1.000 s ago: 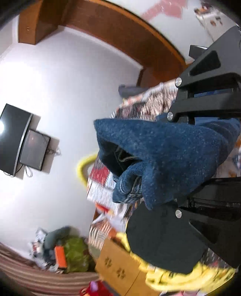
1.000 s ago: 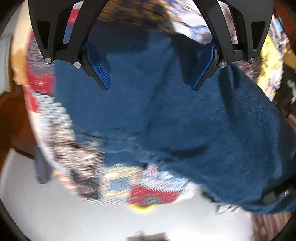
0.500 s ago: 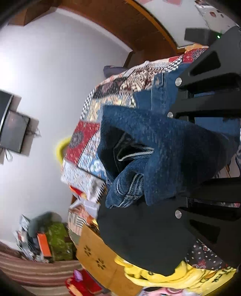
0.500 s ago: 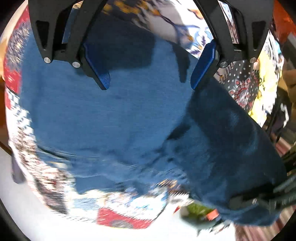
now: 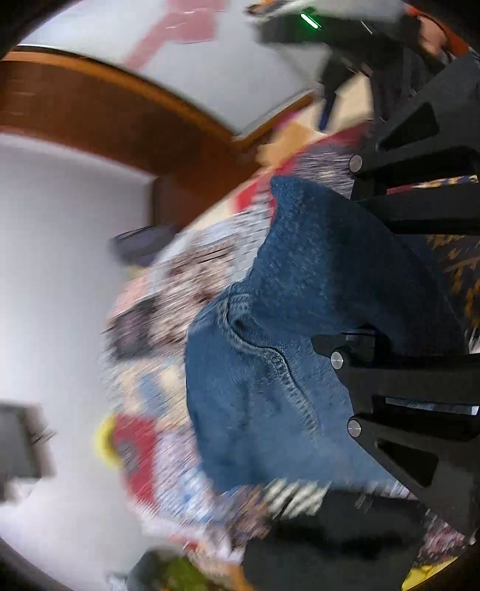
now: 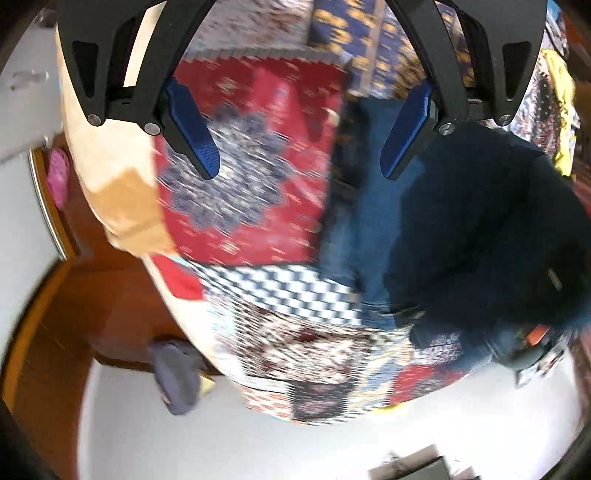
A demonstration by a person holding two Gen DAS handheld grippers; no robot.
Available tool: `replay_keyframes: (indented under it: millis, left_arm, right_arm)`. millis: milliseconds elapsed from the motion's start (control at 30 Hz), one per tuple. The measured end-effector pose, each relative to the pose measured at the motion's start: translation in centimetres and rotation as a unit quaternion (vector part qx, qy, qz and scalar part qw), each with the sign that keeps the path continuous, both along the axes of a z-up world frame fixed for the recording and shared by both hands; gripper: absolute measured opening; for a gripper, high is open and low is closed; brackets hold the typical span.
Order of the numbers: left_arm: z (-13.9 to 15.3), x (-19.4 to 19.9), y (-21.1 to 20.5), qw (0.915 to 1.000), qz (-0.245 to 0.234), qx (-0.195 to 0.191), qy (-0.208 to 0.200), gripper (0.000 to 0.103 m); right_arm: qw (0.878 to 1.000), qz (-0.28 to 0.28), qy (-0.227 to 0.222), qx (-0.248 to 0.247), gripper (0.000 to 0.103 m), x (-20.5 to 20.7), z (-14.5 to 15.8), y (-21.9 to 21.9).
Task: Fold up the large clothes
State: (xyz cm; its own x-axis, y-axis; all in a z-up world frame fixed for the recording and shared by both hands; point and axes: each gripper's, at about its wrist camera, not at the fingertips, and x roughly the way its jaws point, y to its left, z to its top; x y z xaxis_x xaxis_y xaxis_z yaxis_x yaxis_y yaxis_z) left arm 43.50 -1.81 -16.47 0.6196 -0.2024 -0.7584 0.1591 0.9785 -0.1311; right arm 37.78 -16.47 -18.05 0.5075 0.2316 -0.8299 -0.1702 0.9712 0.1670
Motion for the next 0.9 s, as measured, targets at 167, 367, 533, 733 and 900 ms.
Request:
replay_keyframes:
  millis: [167,367,533,733,900]
  left_arm:
    - [-4.4,-1.6,-2.9,0.9977,-0.028,0.059,0.018,0.022]
    - [-3.3,-2.5,-2.4,0.9967,-0.040,0.062,0.034,0.023]
    - [-1.5,-3.8,-0.7,0.9958,-0.057,0.063,0.033,0.047]
    - [1.3,-7.3,2.1,0.9969,-0.060,0.050,-0.002,0.072]
    - [2.0,-8.0,7.1,0.9977,-0.002,0.064,-0.024,0.082]
  right_arm:
    - [1.000,-0.016,0.008,0.004,0.087,-1.3,-0.8,-2.2]
    - [1.000,-0.013,0.008,0.009,0.087,-2.6,-0.6,-2.7]
    - [1.000,-0.003,-0.009,0.027,0.087,-3.0,1.2,-2.1]
    - [0.997,0.027,-0.029,0.060,0.087,-3.3,3.4,0.4]
    - [0.994,0.057,-0.024,0.093,0.087,-2.5,3.8,3.5]
